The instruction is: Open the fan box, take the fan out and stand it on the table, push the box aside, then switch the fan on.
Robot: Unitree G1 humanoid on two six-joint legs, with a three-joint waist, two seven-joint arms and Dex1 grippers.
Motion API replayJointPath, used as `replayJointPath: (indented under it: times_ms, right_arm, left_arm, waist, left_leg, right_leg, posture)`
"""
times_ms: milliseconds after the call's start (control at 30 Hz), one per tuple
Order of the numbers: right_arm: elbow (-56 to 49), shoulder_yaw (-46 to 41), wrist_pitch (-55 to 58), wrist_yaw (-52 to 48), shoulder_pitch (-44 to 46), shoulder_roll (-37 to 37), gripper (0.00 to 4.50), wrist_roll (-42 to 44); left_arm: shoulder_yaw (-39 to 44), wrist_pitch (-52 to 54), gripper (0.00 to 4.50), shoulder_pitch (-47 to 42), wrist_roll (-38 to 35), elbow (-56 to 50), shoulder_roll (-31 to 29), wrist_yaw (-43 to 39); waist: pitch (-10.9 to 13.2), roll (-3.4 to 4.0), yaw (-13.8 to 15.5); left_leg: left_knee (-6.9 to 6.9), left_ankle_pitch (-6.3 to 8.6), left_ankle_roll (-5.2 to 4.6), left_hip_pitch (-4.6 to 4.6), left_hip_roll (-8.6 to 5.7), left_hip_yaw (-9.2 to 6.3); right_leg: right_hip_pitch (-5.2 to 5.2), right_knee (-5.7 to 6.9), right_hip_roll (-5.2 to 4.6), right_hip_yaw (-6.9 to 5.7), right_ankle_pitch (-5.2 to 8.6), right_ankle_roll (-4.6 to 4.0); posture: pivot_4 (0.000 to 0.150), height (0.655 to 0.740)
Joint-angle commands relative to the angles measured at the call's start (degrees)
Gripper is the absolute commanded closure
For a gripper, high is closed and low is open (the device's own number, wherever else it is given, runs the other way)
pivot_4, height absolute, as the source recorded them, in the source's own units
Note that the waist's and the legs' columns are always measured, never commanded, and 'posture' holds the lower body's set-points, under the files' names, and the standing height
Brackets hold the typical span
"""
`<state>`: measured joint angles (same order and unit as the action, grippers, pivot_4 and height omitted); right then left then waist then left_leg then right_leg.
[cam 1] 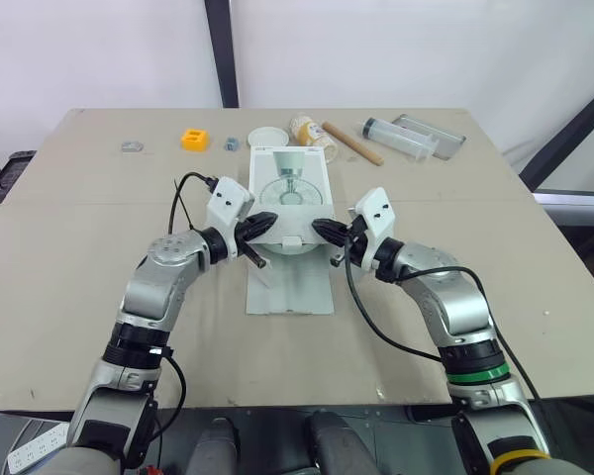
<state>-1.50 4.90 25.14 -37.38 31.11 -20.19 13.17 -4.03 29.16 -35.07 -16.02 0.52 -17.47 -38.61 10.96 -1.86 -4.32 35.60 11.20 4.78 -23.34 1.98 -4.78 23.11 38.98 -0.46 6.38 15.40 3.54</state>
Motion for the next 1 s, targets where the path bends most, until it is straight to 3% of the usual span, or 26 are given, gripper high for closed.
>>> replayJointPath:
  times_ms: [33,500,767,1000]
  right_arm:
    - [0.6,0.9,0.2,-0.1,0.1,0.4,4.46,-0.3]
    - [0.9,1.0,-0.4,-0.1,0.0,0.9,4.46,-0.8]
    - [1.0,1.0,-0.5,-0.1,0.0,1.2,4.46,-1.0]
    - [1.4,0.9,-0.8,-0.4,-0.1,1.2,4.46,-1.2]
  left_arm:
    - [-0.2,-0.2,4.5,0.4,-3.2,-6.4,-1.1,-3.8]
    - [-9.3,6.7,4.5,5.2,-1.3,-12.3,-10.2,-10.1]
    - [-7.9,9.0,4.5,6.3,-1.2,-13.1,-18.3,-12.5]
    - [-4.1,8.4,4.5,6.6,-0.8,-9.0,-20.6,-10.4]
  waist:
    - [0.0,0.0,0.0]
    - [0.0,0.0,-0.1]
    - [0.0,0.0,-0.1]
    - [0.0,0.0,-0.1]
  left_leg:
    - [0.0,0.0,0.0,0.0,0.0,0.0]
    - [0.0,0.0,0.0,0.04,0.04,0.01]
    - [-0.01,0.0,0.0,0.05,0.06,0.01]
    - [-0.01,0.0,0.0,0.05,0.07,0.02]
  right_leg:
    - [0.0,0.0,0.0,0.0,0.0,0.0]
    - [-0.01,0.0,0.04,0.01,0.09,0.15]
    - [-0.01,0.0,0.05,0.01,0.13,0.21]
    - [0.0,0.0,0.05,0.0,0.15,0.22]
  posture:
    - [0.15,0.74]
    - [0.15,0.74]
    - [0.15,0.74]
    - [0.15,0.74]
